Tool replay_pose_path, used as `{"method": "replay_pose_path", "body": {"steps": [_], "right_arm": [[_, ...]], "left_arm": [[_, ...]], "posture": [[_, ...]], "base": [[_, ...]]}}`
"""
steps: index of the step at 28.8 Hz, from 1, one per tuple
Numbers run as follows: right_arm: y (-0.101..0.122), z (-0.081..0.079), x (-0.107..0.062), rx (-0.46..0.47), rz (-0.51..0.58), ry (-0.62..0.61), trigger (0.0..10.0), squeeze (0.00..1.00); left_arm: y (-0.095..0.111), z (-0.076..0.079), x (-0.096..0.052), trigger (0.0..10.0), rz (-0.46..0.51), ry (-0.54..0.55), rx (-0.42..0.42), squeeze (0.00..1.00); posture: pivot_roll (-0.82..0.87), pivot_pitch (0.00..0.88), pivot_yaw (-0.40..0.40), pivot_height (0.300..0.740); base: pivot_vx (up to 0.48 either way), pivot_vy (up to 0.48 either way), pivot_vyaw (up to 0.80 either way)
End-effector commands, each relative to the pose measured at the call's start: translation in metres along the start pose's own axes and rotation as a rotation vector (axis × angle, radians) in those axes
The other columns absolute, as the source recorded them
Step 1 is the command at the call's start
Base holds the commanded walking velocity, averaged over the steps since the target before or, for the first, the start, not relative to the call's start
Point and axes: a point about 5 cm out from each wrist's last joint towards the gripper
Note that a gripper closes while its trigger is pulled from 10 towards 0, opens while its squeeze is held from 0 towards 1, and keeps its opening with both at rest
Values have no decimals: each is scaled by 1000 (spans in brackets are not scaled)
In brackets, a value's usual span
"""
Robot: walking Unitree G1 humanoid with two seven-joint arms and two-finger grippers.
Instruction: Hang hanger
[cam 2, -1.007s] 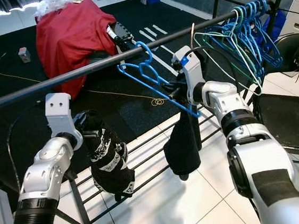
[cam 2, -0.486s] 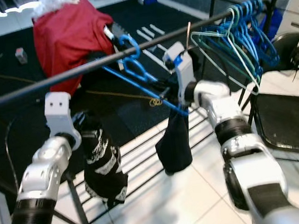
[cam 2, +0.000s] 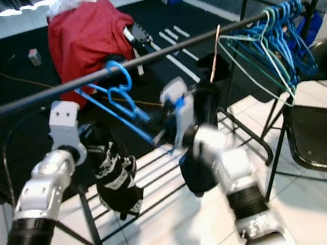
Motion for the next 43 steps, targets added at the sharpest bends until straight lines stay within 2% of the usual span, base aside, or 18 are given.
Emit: {"method": "replay_pose_path", "body": {"steps": [1, 9, 12, 14, 17, 18, 20, 21, 22, 23, 25, 27, 33, 38, 39, 41, 42, 43], "right_arm": [[7, 1, -1, 1, 25, -57, 0, 0], [-7, 8, -6, 146, -3, -173, 0, 0], [-7, 8, -6, 146, -3, -173, 0, 0], [3, 2, -10, 232, 41, -135, 0, 0], [3, 2, -10, 232, 41, -135, 0, 0], [10, -5, -11, 272, 65, -92, 0, 0], [10, -5, -11, 272, 65, -92, 0, 0], [16, -15, -11, 351, 95, -47, 0, 0], [16, -15, -11, 351, 95, -47, 0, 0], [19, -22, -11, 441, 117, -5, 0, 0], [19, -22, -11, 441, 117, -5, 0, 0], [21, -29, -11, 549, 129, 39, 0, 0], [20, -33, -9, 625, 118, 73, 0, 0], [19, -35, -8, 759, 100, 106, 0, 0], [13, -32, -14, 628, 14, 126, 0, 0], [13, -32, -14, 628, 14, 126, 0, 0], [2, -25, -24, 454, -111, 127, 0, 0], [2, -25, -24, 454, -111, 127, 0, 0]], "left_arm": [[9, 0, -1, 10000, 39, -23, 45, 0], [15, 6, 1, 10000, 77, -86, 80, 0], [15, 6, 1, 10000, 77, -86, 80, 0], [12, 14, -4, 10000, 97, -229, 178, 0], [12, 14, -4, 10000, 97, -229, 178, 0], [7, 13, -4, 10000, 91, -255, 255, 0], [7, 13, -4, 10000, 91, -255, 255, 0], [-1, 11, -2, 10000, 92, -277, 372, 0], [-1, 11, -2, 10000, 92, -277, 372, 0], [-8, 11, 0, 10000, 110, -304, 472, 0], [-8, 11, 0, 10000, 110, -304, 472, 0], [-16, 11, 3, 10000, 120, -317, 536, 0], [-18, 11, 8, 10000, 130, -288, 559, 0], [-17, 8, 15, 10000, 124, -247, 538, 0], [-16, 4, 17, 10000, 117, -217, 506, 0], [-16, 4, 17, 10000, 117, -217, 506, 0], [-14, 1, 19, 10000, 116, -199, 479, 0], [-14, 1, 19, 10000, 116, -199, 479, 0]], "posture": [[-43, 155, 47, 740], [-47, 150, 49, 740], [-47, 150, 49, 740], [-48, 143, 43, 740], [-48, 143, 43, 740], [-49, 142, 40, 740], [-49, 142, 40, 740], [-49, 136, 40, 740], [-49, 136, 40, 740], [-51, 129, 45, 740], [-51, 129, 45, 740], [-52, 121, 47, 740], [-53, 117, 45, 740], [-60, 116, 40, 740], [-61, 118, 41, 740], [-61, 118, 41, 740], [-62, 123, 42, 740], [-62, 123, 42, 740]], "base": [[0, 0, 0], [0, 0, 0], [0, 0, 0], [0, 0, 0], [0, 0, 0], [0, 0, 0], [0, 0, 0], [0, 0, 0], [0, 0, 0], [0, 0, 0], [0, 0, 0], [0, 0, 0], [0, 0, 0], [0, 0, 0], [0, 0, 0], [0, 0, 0], [0, 0, 0], [0, 0, 0]]}}
Point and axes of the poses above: a point about 5 cm out from each wrist's last joint towards the gripper, its own x axis pointing out of the wrist towards the gripper, its own y axis along the axis of the wrist's last joint, z = x × y, and after that the axes turned 3 degrees about -x, right-handed
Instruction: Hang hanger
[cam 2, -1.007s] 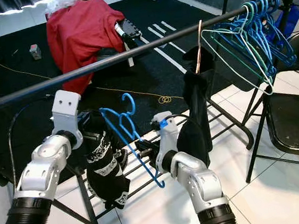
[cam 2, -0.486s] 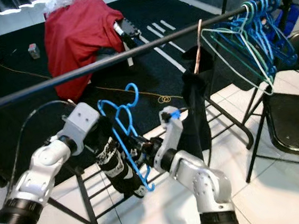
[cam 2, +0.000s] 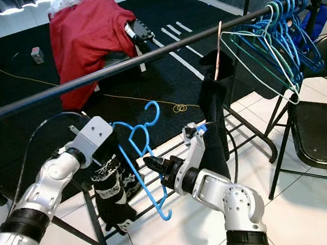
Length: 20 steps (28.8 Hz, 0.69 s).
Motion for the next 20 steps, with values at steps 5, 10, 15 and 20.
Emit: {"method": "replay_pose_path", "body": {"steps": [5, 10, 15, 20], "right_arm": [[-23, 49, -39, -461, -368, -216, 0, 0], [-7, 59, -63, -576, -313, -381, 0, 0], [-1, 49, -58, -596, -231, -347, 0, 0], [15, 27, -48, -626, -35, -201, 0, 0]], "left_arm": [[1, -9, 4, 10000, 37, 28, -12, 0], [-3, -9, 4, 10000, 47, 8, 13, 0], [-2, -8, 4, 10000, 59, 1, 20, 0], [0, -5, 4, 10000, 81, -42, 56, 0]], "posture": [[-65, 136, 40, 740], [-71, 144, 42, 740], [-74, 149, 46, 740], [-71, 153, 52, 740]], "base": [[0, 0, 0], [0, 0, 0], [0, 0, 0], [0, 0, 0]]}}
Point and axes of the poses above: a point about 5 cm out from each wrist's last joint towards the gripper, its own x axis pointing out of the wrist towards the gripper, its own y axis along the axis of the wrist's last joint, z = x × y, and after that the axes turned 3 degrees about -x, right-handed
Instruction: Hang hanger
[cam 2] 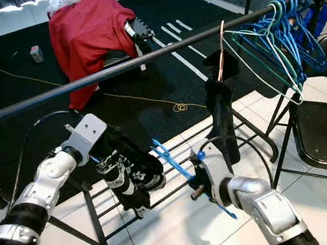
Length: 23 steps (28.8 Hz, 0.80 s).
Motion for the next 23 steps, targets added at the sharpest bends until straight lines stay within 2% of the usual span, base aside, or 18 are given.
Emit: {"method": "replay_pose_path", "body": {"steps": [1, 5, 8, 10, 11, 12, 13, 15, 16, 18, 19, 20, 23], "right_arm": [[17, -7, -4, 12, 136, 60, 0, 0], [19, -11, -5, 62, 166, 104, 0, 0], [19, -11, -5, 62, 166, 104, 0, 0], [16, -15, -6, 78, 144, 148, 0, 0], [8, -18, -8, 70, 83, 200, 0, 0], [8, -18, -8, 70, 83, 200, 0, 0], [-2, -22, -11, 58, 18, 253, 0, 0], [-2, -22, -11, 58, 18, 253, 0, 0], [-10, -23, -14, 49, -40, 281, 0, 0], [-10, -23, -14, 49, -40, 281, 0, 0], [-19, -23, -18, 40, -89, 292, 0, 0], [-19, -23, -18, 40, -89, 292, 0, 0], [-30, -20, -21, 19, -129, 277, 0, 0]], "left_arm": [[6, -5, 2, 10000, 29, -22, 51, 0], [4, -5, 2, 10000, 30, -28, 58, 0], [4, -5, 2, 10000, 30, -28, 58, 0], [4, -5, 2, 10000, 33, -30, 63, 0], [5, -5, 2, 10000, 35, -37, 75, 0], [5, -5, 2, 10000, 35, -37, 75, 0], [5, -5, 3, 10000, 37, -44, 90, 0], [5, -5, 3, 10000, 37, -44, 90, 0], [5, -6, 3, 10000, 37, -47, 97, 0], [5, -6, 3, 10000, 37, -47, 97, 0], [6, -8, 4, 10000, 38, -49, 101, 0], [6, -8, 4, 10000, 38, -49, 101, 0], [12, -9, 5, 10000, 81, -80, 87, 0]], "posture": [[-71, 153, 52, 740], [-74, 154, 52, 740], [-74, 154, 52, 740], [-72, 155, 50, 740], [-69, 153, 49, 740], [-69, 153, 49, 740], [-71, 154, 49, 740], [-71, 154, 49, 740], [-72, 152, 49, 740], [-72, 152, 49, 740], [-73, 154, 50, 740], [-73, 154, 50, 740], [-73, 155, 53, 740]], "base": [[0, 0, 0], [0, 0, 0], [0, 0, 0], [0, 0, 0], [0, 0, 0], [0, 0, 0], [0, 0, 0], [0, 0, 0], [0, 0, 0], [0, 0, 0], [0, 0, 0], [0, 0, 0], [0, 0, 0]]}}
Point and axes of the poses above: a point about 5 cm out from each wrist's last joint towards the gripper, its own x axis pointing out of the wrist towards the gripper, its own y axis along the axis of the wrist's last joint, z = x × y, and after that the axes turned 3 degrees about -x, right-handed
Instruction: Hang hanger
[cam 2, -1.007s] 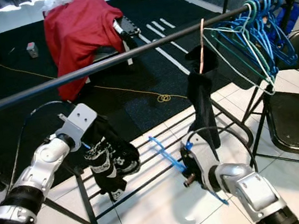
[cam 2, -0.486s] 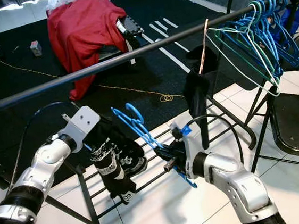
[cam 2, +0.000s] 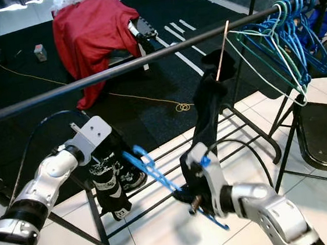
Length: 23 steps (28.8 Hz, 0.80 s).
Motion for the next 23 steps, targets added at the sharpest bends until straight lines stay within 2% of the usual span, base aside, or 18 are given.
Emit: {"method": "replay_pose_path", "body": {"steps": [1, 2, 4, 6, 10, 14, 17, 20, 23], "right_arm": [[-1, -2, 1, -16, -5, 11, 0, 0], [-2, 1, 0, -33, -1, -4, 0, 0], [-2, 1, 0, -33, -1, -4, 0, 0], [0, 7, -2, -61, 15, -31, 0, 0], [4, 9, -5, -77, 25, -33, 0, 0], [11, 1, -11, -98, 39, 41, 0, 0], [8, -1, -10, -110, 28, 27, 0, 0], [-5, -9, -3, -109, 15, 23, 0, 0], [-8, -12, -1, -101, 15, 27, 0, 0]], "left_arm": [[7, -8, 0, 10000, 46, 0, 20, 0], [12, -6, -1, 10000, 88, -42, 18, 0], [12, -6, -1, 10000, 88, -42, 18, 0], [16, -1, -4, 10000, 139, -128, 48, 0], [16, 2, -6, 10000, 146, -172, 74, 0], [10, 1, -8, 10000, 116, -183, 107, 0], [3, -2, -8, 10000, 62, -168, 124, 0], [-16, -11, -11, 10000, -79, -121, 166, 0], [-22, -15, -14, 10000, -117, -110, 196, 0]], "posture": [[-73, 155, 53, 740], [-73, 155, 53, 740], [-73, 155, 53, 740], [-71, 152, 52, 740], [-72, 150, 49, 740], [-75, 150, 49, 740], [-76, 147, 50, 740], [-76, 143, 53, 740], [-76, 138, 55, 740]], "base": [[0, 0, 0], [0, 0, 0], [0, 0, 0], [0, 0, 0], [0, 0, 0], [0, 0, 0], [0, 0, 0], [0, 0, 0], [0, 0, 0]]}}
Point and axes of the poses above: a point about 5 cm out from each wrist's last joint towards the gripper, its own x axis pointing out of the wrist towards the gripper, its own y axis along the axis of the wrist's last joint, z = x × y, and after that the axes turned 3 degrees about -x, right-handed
